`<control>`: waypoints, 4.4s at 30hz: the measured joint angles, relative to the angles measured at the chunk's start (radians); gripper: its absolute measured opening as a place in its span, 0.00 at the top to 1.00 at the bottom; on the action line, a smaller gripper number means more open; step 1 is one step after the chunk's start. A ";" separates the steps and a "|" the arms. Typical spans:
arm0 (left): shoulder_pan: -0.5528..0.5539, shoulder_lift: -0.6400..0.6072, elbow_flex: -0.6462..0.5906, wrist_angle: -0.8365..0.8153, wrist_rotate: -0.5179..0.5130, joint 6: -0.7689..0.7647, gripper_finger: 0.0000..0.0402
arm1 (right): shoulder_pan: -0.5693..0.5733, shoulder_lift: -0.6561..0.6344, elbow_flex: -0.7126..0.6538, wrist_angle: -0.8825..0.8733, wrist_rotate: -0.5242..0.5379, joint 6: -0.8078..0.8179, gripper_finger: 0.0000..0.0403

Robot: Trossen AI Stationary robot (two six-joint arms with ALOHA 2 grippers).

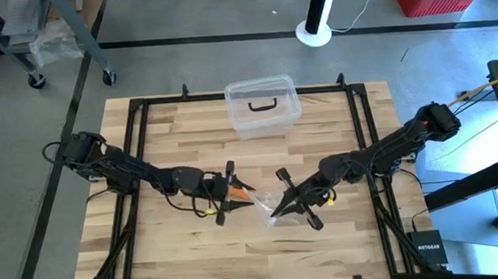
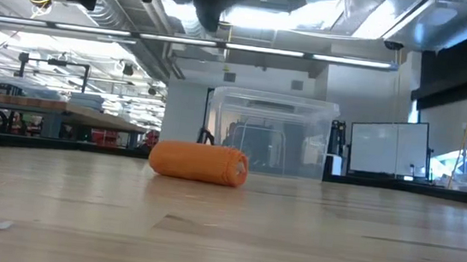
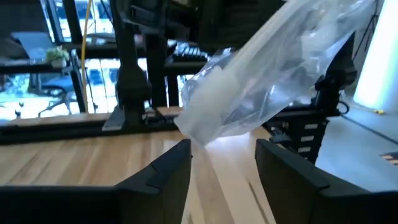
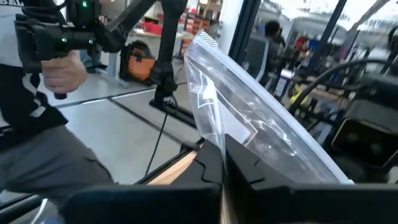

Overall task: Roll bandage
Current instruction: Open the transparent zip bag

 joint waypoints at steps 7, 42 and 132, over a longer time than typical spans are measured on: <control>0.000 0.000 0.000 0.094 0.013 0.002 0.68 | 0.000 0.000 0.000 0.027 0.001 -0.034 1.00; 0.024 -0.095 0.000 -0.007 0.011 0.055 0.71 | 0.000 -0.003 0.000 0.073 -0.002 -0.034 1.00; -0.004 -0.187 0.000 -0.627 -0.224 -0.120 1.00 | -0.052 -0.020 0.421 -0.764 0.502 0.268 0.51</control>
